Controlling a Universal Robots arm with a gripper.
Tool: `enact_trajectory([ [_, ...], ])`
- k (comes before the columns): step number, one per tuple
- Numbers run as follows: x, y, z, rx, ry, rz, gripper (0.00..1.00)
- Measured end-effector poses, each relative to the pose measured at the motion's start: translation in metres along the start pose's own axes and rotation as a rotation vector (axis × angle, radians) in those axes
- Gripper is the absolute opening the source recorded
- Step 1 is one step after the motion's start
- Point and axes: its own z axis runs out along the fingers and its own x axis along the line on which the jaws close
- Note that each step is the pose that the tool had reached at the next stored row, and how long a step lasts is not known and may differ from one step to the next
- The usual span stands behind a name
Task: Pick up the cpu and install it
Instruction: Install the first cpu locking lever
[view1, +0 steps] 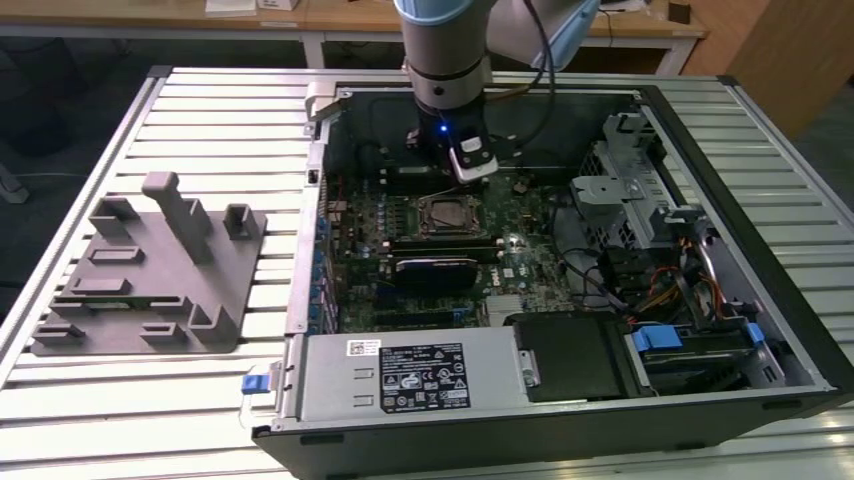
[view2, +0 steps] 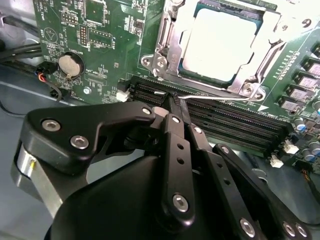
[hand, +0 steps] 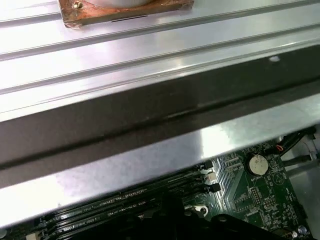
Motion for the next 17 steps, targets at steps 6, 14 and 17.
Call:
enact_trajectory([
  [6,0.0057,-0.0027,0.0038,-0.0001,-0.0005,0.000,0.11],
  [14,0.0062,-0.0034,0.0069,0.0058,0.0053,-0.039,0.11],
  [17,0.0064,-0.0038,0.0083,0.0148,0.0058,-0.056,0.11],
])
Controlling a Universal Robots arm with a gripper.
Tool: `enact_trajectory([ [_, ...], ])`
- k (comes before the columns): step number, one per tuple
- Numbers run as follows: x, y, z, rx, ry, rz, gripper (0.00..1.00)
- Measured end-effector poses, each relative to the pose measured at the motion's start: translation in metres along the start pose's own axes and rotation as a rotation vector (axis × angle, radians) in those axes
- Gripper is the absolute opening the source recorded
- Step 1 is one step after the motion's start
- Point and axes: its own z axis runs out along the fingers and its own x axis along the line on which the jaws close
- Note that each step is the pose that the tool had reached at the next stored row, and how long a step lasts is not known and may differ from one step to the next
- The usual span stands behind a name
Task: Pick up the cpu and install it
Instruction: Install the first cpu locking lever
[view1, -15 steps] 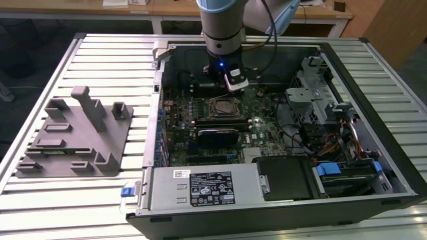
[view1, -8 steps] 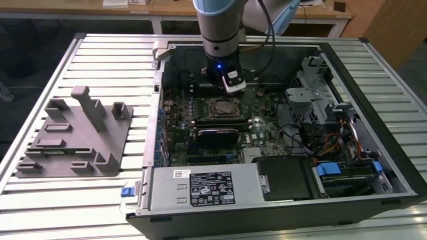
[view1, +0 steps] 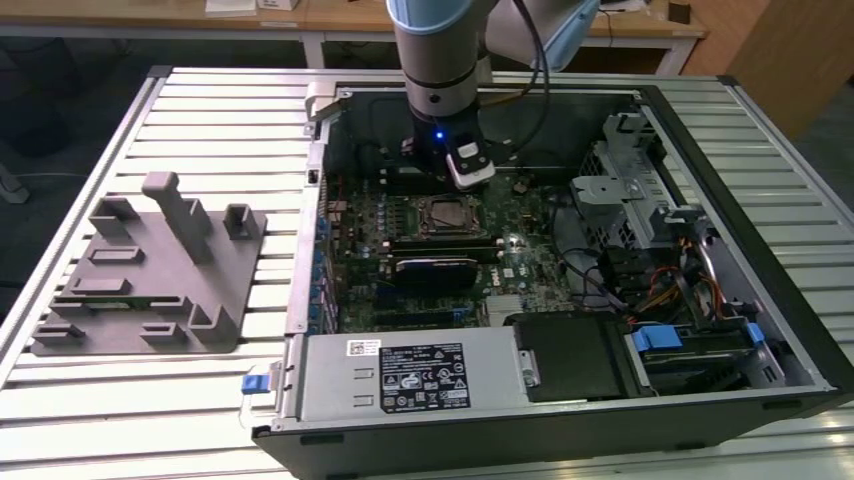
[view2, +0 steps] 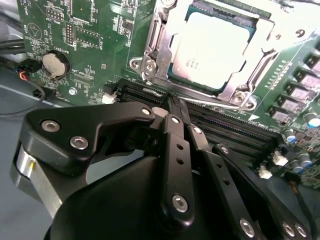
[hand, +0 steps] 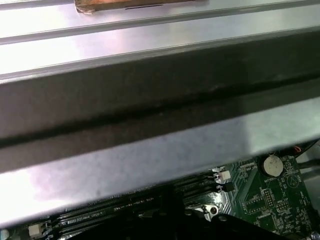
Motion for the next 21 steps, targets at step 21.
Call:
enact_trajectory([
  [21,0.0013,0.0005,0.0013,0.0147,-0.0113,0.042,0.11],
])
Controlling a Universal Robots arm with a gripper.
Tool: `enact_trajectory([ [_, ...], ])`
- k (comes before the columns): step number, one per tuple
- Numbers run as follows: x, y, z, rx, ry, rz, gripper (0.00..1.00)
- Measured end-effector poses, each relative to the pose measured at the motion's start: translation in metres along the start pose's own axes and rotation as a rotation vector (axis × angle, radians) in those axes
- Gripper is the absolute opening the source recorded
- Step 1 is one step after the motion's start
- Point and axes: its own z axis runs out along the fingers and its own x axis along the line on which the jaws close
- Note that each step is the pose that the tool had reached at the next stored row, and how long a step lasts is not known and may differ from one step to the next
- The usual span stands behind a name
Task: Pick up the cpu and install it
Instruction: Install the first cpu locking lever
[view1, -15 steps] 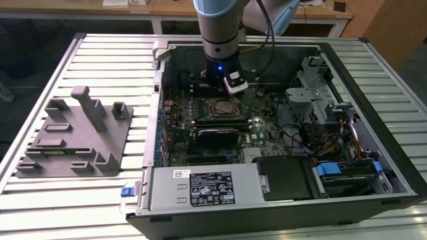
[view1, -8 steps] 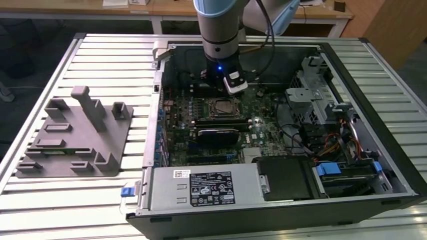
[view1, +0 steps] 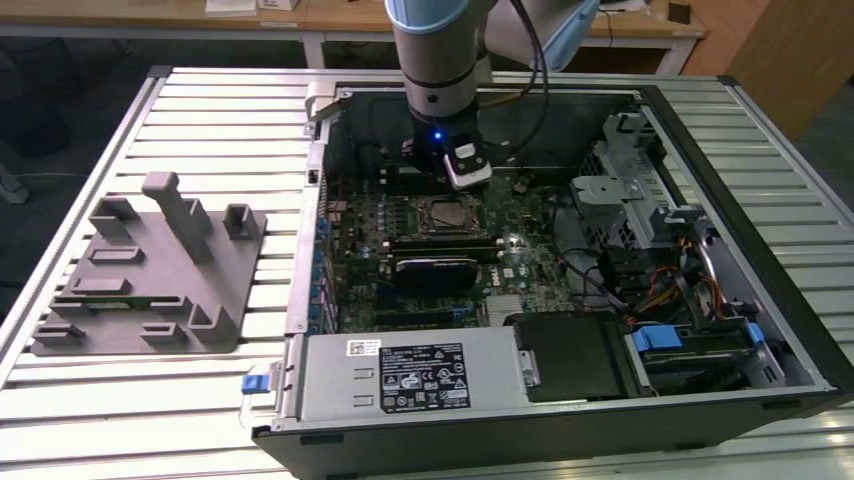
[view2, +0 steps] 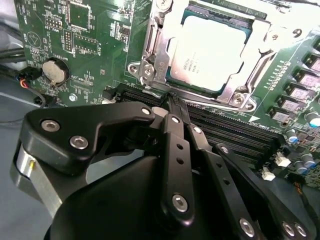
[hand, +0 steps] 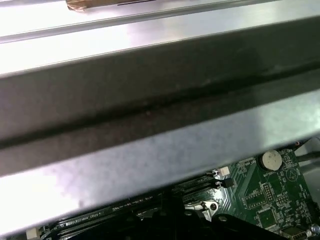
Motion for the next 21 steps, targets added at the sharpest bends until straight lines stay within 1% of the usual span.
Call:
enact_trajectory([
  [10,0.0026,0.0007,-0.0002,0.0066,-0.0109,0.054,0.11],
  [21,0.0035,0.0038,0.0003,0.0084,-0.0139,0.069,0.11],
])
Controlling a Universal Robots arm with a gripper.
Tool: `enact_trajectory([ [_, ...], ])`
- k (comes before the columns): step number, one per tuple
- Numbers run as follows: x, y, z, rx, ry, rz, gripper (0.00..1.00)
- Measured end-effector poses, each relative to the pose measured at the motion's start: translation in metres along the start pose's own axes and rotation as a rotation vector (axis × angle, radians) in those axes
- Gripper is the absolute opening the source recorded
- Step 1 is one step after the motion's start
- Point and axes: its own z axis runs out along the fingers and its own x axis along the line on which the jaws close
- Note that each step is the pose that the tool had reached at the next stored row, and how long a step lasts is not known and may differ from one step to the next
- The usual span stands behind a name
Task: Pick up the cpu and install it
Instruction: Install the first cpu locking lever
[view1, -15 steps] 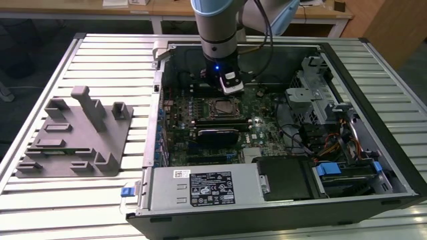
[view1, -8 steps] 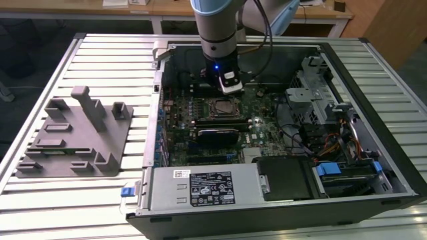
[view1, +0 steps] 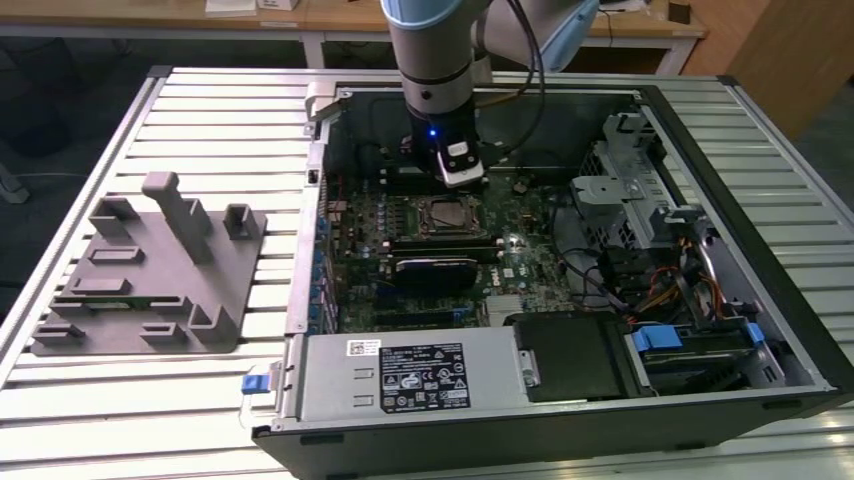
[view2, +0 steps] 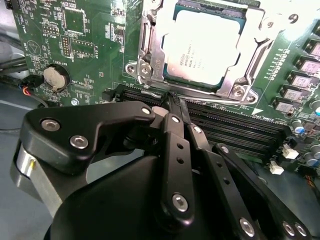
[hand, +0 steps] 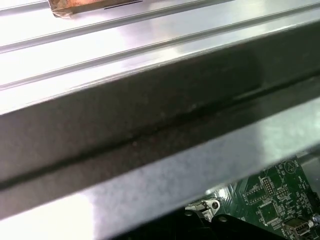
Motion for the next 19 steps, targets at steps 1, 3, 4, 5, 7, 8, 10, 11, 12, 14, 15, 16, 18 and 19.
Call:
enact_trajectory([
  [1,0.0000,0.0000,0.0000,0.0000,-0.0001,0.000,0.11],
  [3,0.0001,0.0000,0.0003,-0.0001,-0.0001,0.000,0.11],
  [4,0.0001,-0.0001,0.0005,0.0000,-0.0001,0.000,0.11],
  [5,0.0001,-0.0002,0.0008,0.0000,-0.0001,0.000,0.11],
  [7,0.0001,-0.0006,0.0012,0.0001,-0.0001,0.000,0.11],
  [8,0.0001,-0.0008,0.0014,0.0000,-0.0001,0.000,0.11],
  [10,-0.0001,-0.0012,0.0018,-0.0002,-0.0002,0.000,0.11],
  [11,-0.0002,-0.0015,0.0019,-0.0001,-0.0001,0.000,0.11],
  [12,-0.0003,-0.0019,0.0020,0.0000,-0.0001,0.000,0.11],
  [14,-0.0006,-0.0028,0.0019,0.0001,-0.0001,0.000,0.11],
  [15,-0.0007,-0.0032,0.0019,0.0001,-0.0001,0.000,0.11],
  [16,-0.0009,-0.0035,0.0020,-0.0001,-0.0002,0.000,0.11],
  [18,-0.0010,-0.0039,0.0020,-0.0002,-0.0002,0.000,0.11],
  [19,-0.0010,-0.0040,0.0019,-0.0001,-0.0002,0.000,0.11],
])
